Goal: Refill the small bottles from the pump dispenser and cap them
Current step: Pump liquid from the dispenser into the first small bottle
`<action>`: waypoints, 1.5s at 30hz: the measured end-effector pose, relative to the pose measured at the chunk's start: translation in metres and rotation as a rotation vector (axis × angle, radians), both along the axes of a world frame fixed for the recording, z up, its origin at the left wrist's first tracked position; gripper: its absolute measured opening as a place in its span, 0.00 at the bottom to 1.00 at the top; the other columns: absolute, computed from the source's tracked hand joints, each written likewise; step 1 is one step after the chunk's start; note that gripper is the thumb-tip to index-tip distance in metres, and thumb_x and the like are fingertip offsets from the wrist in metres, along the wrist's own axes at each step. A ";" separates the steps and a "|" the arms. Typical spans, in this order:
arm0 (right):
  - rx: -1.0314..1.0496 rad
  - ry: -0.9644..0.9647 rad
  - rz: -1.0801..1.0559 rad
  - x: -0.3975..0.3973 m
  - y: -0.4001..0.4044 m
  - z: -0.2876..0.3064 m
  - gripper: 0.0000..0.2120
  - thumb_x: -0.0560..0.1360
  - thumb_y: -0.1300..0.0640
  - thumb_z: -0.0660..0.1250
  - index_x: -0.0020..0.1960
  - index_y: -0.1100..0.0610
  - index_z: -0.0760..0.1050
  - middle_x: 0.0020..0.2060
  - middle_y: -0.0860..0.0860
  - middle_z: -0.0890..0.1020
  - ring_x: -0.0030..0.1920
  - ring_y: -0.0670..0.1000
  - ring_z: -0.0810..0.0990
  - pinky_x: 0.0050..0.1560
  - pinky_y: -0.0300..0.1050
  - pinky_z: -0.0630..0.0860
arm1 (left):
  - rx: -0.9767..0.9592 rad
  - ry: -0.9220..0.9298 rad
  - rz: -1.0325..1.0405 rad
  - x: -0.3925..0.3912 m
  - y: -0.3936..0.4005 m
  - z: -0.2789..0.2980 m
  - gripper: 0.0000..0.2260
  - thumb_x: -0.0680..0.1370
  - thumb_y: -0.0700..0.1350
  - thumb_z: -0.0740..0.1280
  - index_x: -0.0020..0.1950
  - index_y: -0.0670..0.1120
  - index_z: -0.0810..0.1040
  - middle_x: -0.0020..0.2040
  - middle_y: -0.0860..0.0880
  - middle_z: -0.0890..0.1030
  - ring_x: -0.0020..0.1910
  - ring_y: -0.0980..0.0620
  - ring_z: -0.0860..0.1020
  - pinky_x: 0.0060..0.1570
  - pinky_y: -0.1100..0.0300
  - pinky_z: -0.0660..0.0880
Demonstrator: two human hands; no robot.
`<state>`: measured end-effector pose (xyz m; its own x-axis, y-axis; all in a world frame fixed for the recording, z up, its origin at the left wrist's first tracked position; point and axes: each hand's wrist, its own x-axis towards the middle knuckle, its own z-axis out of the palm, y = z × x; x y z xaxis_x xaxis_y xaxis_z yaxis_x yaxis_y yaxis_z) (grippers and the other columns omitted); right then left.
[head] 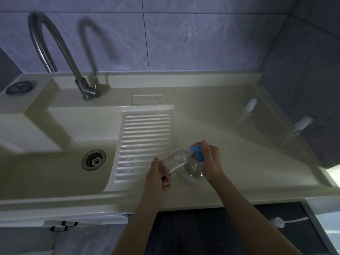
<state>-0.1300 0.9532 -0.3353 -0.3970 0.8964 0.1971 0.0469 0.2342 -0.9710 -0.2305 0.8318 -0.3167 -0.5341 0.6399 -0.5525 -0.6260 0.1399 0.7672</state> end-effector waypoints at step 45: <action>0.016 -0.017 0.041 0.001 0.000 0.000 0.41 0.70 0.24 0.50 0.31 0.60 0.79 0.27 0.64 0.76 0.29 0.57 0.73 0.33 0.54 0.69 | 0.020 0.005 -0.007 -0.001 0.002 -0.001 0.22 0.82 0.51 0.53 0.31 0.43 0.66 0.23 0.48 0.67 0.18 0.56 0.60 0.20 0.67 0.57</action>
